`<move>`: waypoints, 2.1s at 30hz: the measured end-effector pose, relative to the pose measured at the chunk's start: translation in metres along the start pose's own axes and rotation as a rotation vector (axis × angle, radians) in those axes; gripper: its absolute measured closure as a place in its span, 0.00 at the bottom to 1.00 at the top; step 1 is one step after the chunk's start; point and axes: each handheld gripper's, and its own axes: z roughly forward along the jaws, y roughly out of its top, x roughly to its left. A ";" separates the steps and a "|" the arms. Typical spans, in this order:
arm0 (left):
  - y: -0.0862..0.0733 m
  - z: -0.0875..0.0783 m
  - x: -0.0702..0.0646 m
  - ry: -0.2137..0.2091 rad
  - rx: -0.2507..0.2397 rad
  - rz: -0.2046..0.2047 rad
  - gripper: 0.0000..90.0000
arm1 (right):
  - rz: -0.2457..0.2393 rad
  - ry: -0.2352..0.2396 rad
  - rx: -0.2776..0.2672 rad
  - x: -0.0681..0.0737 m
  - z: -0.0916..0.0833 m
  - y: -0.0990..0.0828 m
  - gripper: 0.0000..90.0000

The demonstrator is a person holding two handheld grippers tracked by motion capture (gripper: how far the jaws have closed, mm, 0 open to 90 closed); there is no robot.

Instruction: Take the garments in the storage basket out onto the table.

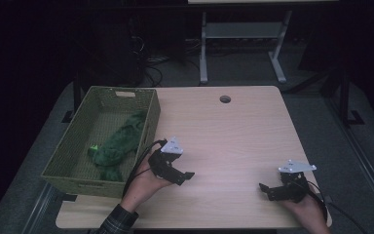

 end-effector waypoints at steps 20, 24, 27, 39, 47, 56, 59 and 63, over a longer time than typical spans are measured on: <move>0.022 -0.026 0.015 -0.021 -0.021 0.027 0.16 | 0.000 0.001 -0.001 0.000 0.000 0.000 0.02; 0.025 -0.032 0.019 -0.022 -0.019 0.042 0.16 | 0.001 0.000 -0.002 0.000 0.000 0.000 0.02; 0.028 -0.037 0.022 -0.015 -0.009 0.041 0.16 | 0.000 0.000 -0.002 0.000 0.000 0.000 0.02; 0.031 -0.060 0.041 -0.009 -0.019 0.016 0.19 | -0.001 0.001 -0.001 0.000 0.000 0.000 0.02; 0.026 -0.075 0.052 0.039 -0.009 0.013 0.24 | 0.000 0.001 -0.001 0.000 0.000 0.000 0.02; 0.015 -0.092 0.066 0.100 -0.005 -0.023 0.34 | 0.001 -0.001 -0.002 0.000 0.000 0.000 0.02; 0.012 -0.096 0.069 0.116 -0.006 -0.029 0.37 | 0.001 -0.001 -0.002 0.000 0.000 0.000 0.02; 0.009 -0.100 0.073 0.133 -0.013 -0.043 0.41 | 0.001 -0.001 -0.002 0.000 0.000 0.000 0.02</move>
